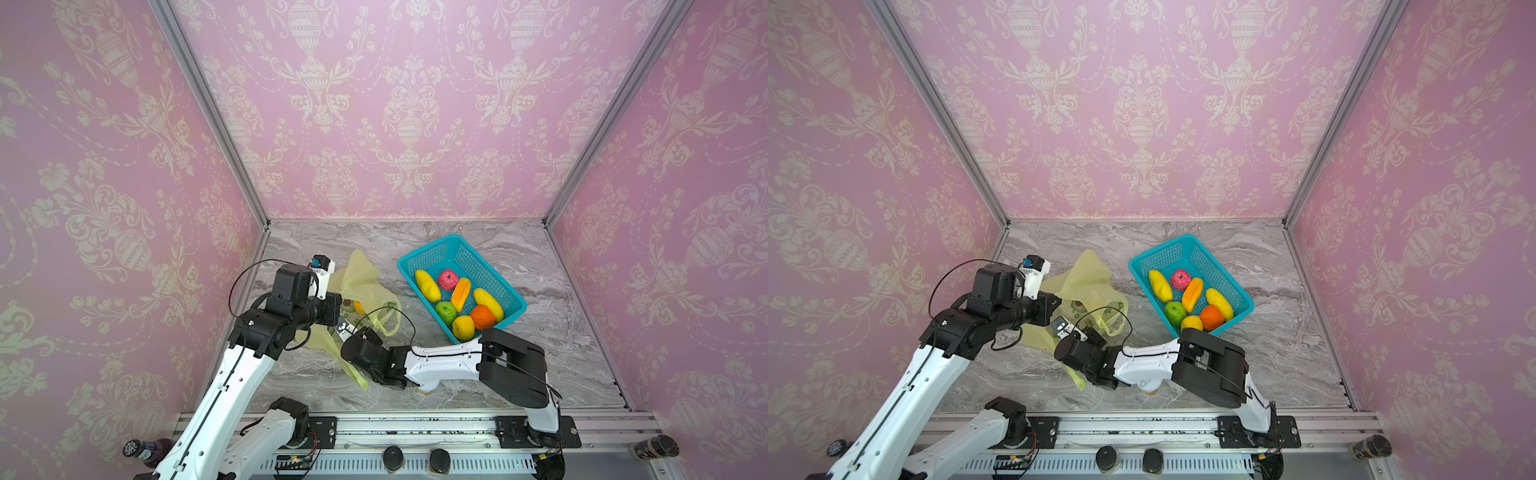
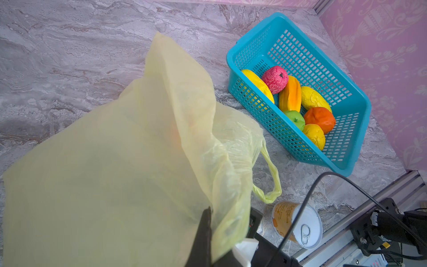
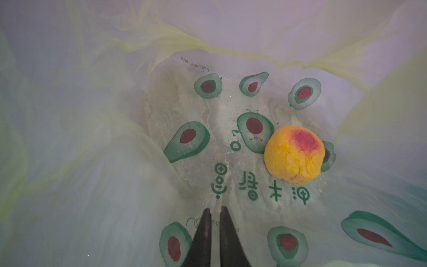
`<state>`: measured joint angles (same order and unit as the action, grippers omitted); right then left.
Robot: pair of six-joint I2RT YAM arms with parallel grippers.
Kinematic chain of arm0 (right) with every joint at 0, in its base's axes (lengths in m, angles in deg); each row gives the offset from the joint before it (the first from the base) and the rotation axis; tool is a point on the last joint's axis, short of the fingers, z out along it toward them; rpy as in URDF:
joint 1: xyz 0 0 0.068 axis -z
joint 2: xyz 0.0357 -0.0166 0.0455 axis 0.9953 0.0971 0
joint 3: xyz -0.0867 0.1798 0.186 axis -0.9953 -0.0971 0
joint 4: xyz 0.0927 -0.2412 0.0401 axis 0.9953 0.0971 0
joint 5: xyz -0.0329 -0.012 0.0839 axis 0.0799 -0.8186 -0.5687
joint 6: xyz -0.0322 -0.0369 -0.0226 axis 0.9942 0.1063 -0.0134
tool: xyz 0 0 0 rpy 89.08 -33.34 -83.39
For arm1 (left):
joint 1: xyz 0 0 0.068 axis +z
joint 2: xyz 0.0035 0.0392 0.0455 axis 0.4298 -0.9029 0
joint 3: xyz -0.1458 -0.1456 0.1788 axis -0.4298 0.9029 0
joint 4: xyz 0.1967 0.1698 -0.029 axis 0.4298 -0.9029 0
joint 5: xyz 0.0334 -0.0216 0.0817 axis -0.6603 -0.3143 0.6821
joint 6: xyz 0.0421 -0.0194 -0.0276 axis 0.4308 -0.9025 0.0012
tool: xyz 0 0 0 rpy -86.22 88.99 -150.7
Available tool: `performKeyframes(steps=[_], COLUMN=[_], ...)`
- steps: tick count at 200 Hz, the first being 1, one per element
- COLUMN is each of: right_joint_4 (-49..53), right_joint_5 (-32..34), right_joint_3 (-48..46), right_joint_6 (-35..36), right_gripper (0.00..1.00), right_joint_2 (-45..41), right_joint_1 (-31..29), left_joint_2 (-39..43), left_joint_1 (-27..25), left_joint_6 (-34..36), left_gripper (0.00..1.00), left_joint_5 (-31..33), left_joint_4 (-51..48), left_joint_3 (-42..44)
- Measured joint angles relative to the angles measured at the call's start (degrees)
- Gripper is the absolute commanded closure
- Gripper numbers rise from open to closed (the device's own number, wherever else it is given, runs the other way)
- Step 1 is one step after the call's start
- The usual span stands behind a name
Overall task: Untie the knot of the plastic bag and take out the fruit
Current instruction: 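Move the right gripper back into the bag toward the yellow-red fruit, then close the right gripper on the yellow-red round fruit in the bag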
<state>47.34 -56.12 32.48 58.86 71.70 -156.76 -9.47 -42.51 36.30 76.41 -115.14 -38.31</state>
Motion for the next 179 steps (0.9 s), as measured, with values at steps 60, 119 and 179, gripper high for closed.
performKeyframes(steps=[60,119,179], right_joint_4=[3.45,14.03,21.94], right_joint_5=[5.38,17.68,22.64], right_joint_3=[10.19,26.10,31.17], right_joint_6=[-0.04,-1.62,-5.88], right_gripper=[0.77,0.27,0.20], right_joint_2=[9.33,19.37,23.08], right_joint_1=[3.82,5.27,8.24], left_joint_2=[0.81,1.01,1.01], left_joint_1=[0.00,-0.22,-0.81], left_joint_6=[-0.04,-0.31,-0.46], left_gripper=[1.00,1.00,1.00], left_joint_5=[-7.19,-11.91,-13.29], left_joint_4=[1.16,1.95,2.78], left_joint_3=[0.39,0.81,0.96])
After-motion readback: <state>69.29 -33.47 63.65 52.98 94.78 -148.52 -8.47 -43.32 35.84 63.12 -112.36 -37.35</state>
